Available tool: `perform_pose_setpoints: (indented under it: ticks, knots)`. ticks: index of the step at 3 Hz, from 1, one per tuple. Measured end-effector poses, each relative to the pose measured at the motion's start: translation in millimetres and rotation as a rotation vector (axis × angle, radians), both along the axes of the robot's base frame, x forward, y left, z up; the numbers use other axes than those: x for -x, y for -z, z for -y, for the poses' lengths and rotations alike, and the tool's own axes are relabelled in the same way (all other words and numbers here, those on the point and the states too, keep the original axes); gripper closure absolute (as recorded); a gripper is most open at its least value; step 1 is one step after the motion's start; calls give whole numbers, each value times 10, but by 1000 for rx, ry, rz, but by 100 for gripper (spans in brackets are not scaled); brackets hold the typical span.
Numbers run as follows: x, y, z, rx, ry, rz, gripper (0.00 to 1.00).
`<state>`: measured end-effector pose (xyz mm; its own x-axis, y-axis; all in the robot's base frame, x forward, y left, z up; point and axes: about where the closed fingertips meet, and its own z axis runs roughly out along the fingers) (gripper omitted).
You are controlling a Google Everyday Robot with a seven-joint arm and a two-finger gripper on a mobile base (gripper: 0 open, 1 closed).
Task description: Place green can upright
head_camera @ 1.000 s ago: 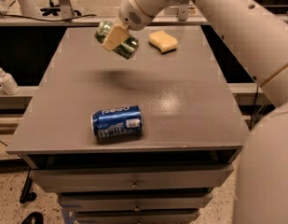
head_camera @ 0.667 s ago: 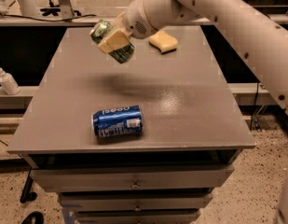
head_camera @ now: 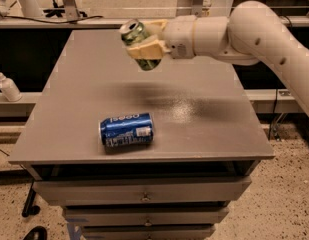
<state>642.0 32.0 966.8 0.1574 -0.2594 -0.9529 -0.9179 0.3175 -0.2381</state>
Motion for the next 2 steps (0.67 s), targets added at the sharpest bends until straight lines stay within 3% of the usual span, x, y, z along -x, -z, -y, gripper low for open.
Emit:
perform_pose_setpoints:
  ticks: [1,2]
  knots:
    - [36,173,387,-55,38,22,100]
    - [42,421,642,-80,63,5,100]
